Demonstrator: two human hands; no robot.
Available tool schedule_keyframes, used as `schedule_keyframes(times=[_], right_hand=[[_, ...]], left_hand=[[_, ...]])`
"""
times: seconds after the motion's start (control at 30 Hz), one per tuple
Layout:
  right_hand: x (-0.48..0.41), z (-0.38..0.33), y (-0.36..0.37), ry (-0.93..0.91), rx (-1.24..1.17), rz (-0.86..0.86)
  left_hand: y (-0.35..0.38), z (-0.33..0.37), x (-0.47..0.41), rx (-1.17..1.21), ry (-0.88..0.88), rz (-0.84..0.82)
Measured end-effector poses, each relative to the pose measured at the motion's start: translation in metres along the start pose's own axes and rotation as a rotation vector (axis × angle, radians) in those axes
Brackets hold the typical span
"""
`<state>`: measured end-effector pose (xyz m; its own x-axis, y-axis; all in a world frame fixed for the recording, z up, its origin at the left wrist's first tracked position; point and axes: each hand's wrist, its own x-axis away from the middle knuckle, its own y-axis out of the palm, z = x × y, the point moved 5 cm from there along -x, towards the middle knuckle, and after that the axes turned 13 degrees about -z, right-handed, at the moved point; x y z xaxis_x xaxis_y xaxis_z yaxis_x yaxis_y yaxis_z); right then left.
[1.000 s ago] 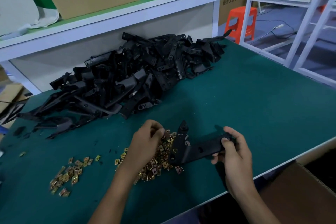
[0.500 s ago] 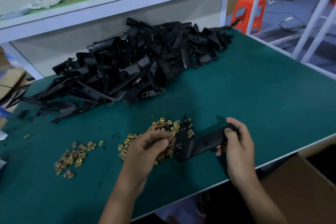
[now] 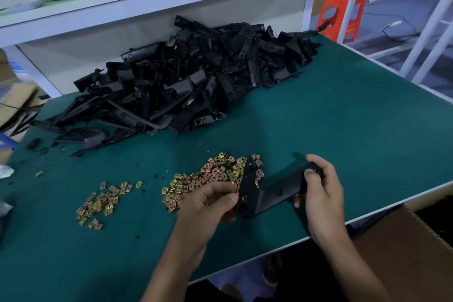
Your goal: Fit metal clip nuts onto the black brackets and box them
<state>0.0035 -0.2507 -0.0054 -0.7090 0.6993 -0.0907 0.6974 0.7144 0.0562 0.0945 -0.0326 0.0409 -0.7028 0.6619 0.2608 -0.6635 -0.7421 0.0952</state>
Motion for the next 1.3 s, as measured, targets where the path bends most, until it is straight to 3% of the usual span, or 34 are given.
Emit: schedule_keyframes(times=[0.23,0.4,0.67,1.13,1.2,1.3], right_hand=[[0.002,-0.002,0.0,0.011,0.062,-0.04],[0.007,-0.009,-0.001,-0.036,0.198,-0.094],[0.017,-0.012,0.006,-0.088,0.271,-0.072],[0.015,-0.01,0.004,-0.06,0.199,-0.01],[0.014,-0.008,0.002,-0.043,0.168,-0.002],[0.013,-0.01,0.0,-0.044,0.121,0.0]], left_hand=[[-0.004,-0.006,0.001,-0.114,-0.087,-0.163],[-0.006,-0.008,0.0,-0.165,-0.137,-0.189],[0.013,0.004,0.01,-0.796,0.015,0.163],[0.02,0.001,0.001,-0.864,0.009,0.241],[0.015,-0.002,-0.005,-0.754,0.004,0.169],[0.001,-0.004,-0.012,-0.395,-0.026,0.082]])
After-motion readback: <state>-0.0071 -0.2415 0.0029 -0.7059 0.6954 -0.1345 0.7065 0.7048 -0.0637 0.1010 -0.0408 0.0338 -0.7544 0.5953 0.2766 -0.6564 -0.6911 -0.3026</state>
